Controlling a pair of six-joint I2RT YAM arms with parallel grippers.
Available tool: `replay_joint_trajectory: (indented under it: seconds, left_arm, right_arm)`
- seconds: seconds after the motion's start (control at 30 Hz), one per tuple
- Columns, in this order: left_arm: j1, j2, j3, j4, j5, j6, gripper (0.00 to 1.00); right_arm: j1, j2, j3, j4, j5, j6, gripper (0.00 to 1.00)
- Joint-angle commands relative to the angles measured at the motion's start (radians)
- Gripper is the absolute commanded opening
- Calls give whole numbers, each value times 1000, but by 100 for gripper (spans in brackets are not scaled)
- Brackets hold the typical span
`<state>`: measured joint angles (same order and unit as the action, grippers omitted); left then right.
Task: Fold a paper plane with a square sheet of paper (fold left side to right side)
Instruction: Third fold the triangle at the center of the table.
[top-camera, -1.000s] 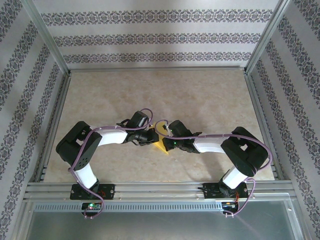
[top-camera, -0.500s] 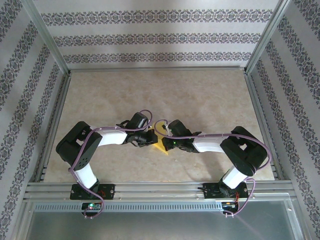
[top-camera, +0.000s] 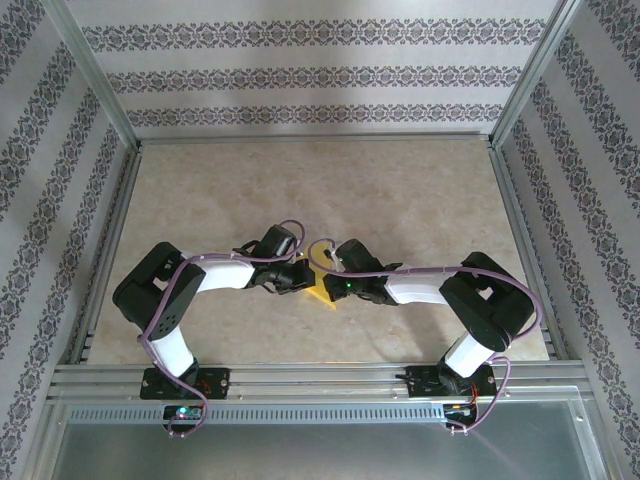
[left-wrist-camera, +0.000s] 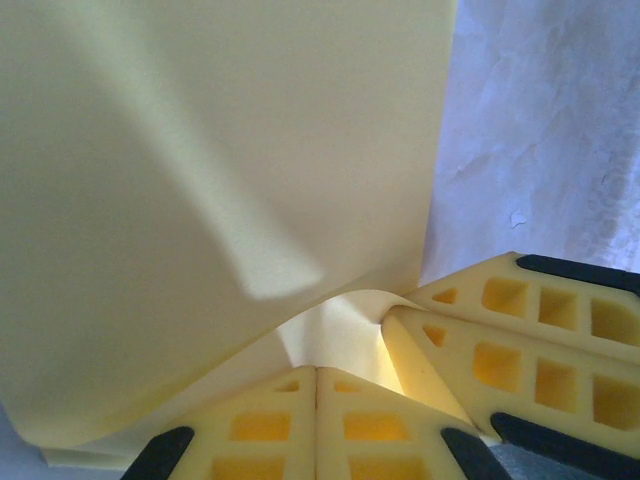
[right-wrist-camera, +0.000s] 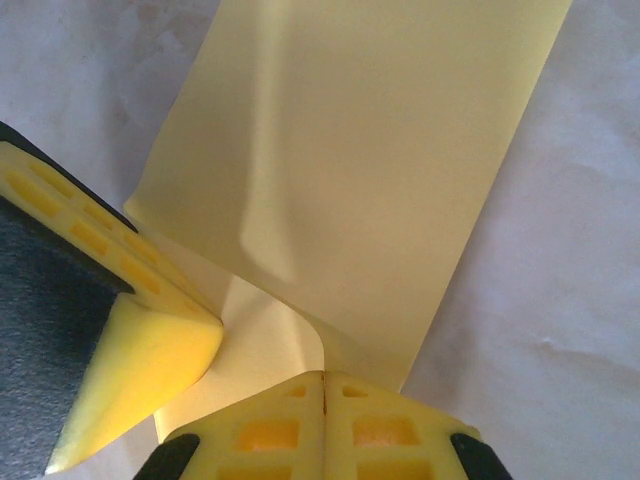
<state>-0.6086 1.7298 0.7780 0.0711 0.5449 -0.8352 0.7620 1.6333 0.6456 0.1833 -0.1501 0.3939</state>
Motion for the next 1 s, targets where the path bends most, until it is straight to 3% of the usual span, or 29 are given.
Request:
replay_joint_trajectory:
  seconds: [0.0, 0.23, 0.57, 0.97]
  left_arm:
    - [-10, 17, -12, -18, -13, 5, 7]
    - [-10, 26, -13, -30, -16, 1, 7]
    - [-10, 54, -6, -87, -25, -2, 6]
    - [-10, 63, 5, -127, -40, -1, 4]
  right_arm:
    - [10, 30, -1, -67, -9, -7, 2]
    - [10, 30, 4, -69, -9, -7, 3]
    - [-13, -4, 33, -75, -23, 10, 13]
    - [-58, -84, 107, -167, -16, 14, 35]
